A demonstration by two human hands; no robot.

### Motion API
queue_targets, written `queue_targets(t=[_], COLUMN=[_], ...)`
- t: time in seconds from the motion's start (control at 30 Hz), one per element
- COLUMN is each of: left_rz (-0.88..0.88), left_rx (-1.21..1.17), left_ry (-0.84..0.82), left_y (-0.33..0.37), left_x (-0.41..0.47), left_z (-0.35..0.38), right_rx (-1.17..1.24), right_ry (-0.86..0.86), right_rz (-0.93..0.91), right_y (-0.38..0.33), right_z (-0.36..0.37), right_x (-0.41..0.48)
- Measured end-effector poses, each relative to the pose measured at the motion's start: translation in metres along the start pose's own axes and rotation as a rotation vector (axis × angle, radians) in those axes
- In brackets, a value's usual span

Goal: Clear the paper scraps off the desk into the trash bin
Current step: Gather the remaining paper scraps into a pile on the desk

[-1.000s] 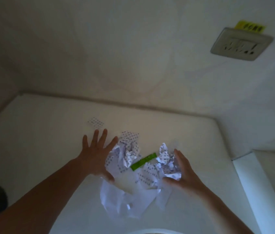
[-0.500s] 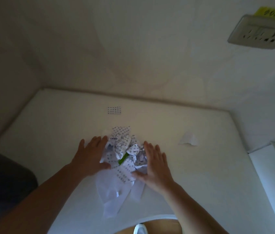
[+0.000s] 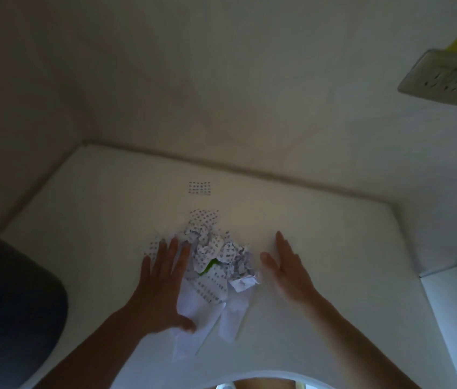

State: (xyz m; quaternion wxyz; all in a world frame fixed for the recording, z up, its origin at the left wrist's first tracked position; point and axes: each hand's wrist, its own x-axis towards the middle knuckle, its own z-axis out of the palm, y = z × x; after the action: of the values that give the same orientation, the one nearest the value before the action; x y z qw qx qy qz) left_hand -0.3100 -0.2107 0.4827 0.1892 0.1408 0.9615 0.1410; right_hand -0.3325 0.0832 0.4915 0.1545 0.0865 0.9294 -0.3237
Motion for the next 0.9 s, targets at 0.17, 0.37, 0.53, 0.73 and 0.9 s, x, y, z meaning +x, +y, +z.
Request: queue_targets(t=[0.17, 0.37, 0.53, 0.73, 0.9], left_rz=[0.013, 0.016, -0.056, -0.171, -0.228], left_rx=[-0.043, -0.111, -0.153, -0.044, -0.048], left_ry=[0.057, 0.095, 0.101, 0.105, 0.064], left_y=[-0.004, -0.011, 0.003, 0.042, 0.036], left_x=[0.008, 0.006, -0.009, -0.004, -0.001], left_z=[-0.007, -0.013, -0.011, 0.017, 0.017], right_rx=[0.062, 0.122, -0.127, -0.253, -0.089], right_ry=[-0.186, -0.012, -0.047, -0.43, -0.532], right_rz=[-0.176, -0.276, -0.413, -0.342, -0.249], right_y=[-0.043, -0.058, -0.12, -0.171, -0.15], right_z=[0.027, -0.001, -0.014, 0.018, 0.028], right_x=[-0.01, 0.016, 0.097, 0.145, 0.118])
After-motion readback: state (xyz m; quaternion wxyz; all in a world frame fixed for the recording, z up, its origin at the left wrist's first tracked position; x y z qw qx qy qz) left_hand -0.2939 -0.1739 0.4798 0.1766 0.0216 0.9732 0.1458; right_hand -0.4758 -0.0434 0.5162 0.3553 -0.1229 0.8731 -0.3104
